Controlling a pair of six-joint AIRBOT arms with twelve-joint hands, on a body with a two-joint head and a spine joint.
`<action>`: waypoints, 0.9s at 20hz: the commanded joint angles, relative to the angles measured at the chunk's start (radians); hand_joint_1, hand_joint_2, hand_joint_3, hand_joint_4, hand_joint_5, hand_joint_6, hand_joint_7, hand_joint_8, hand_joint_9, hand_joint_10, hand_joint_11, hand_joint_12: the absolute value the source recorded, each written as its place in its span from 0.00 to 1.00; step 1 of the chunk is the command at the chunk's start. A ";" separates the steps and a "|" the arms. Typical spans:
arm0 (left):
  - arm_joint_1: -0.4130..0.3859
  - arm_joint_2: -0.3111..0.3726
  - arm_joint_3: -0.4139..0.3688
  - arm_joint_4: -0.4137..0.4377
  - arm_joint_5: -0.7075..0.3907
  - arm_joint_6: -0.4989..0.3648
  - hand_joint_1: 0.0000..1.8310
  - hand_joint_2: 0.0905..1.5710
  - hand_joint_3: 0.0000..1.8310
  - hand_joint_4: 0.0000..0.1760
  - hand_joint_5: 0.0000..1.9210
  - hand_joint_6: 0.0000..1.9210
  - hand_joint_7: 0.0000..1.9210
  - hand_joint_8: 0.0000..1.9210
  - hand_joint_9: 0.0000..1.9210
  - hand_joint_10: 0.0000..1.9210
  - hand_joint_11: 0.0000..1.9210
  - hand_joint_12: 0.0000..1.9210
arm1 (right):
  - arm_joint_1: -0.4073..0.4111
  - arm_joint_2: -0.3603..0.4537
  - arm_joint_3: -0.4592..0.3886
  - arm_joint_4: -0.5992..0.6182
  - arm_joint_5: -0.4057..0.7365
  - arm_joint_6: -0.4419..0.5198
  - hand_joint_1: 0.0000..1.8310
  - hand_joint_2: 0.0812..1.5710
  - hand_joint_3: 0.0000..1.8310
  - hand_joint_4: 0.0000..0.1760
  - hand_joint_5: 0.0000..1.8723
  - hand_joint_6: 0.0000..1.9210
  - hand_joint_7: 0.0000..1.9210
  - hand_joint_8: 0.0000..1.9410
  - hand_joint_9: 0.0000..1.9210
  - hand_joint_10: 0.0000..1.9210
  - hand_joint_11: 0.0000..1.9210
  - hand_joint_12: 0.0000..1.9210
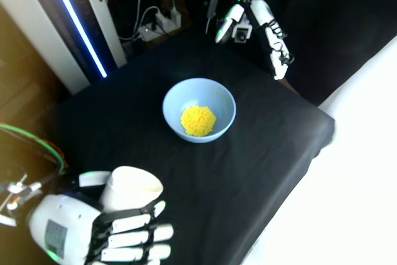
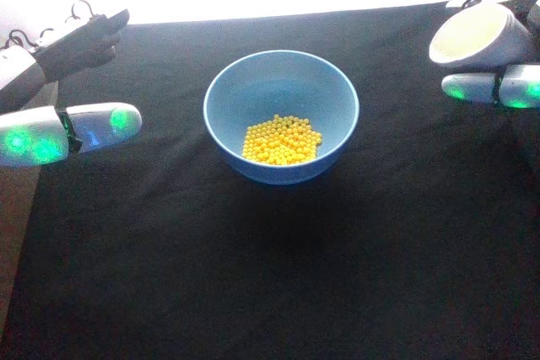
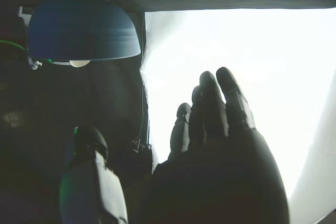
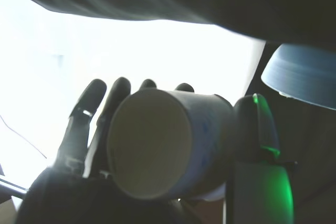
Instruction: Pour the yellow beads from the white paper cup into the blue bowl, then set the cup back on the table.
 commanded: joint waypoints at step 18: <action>-0.004 0.001 0.007 -0.018 -0.124 -0.014 0.19 0.58 0.00 0.67 0.04 0.00 0.10 0.00 0.15 0.00 0.00 0.27 | -0.005 0.021 0.009 0.036 0.121 0.018 0.00 0.55 0.00 0.77 0.28 0.00 0.12 0.00 0.06 0.00 0.00 0.17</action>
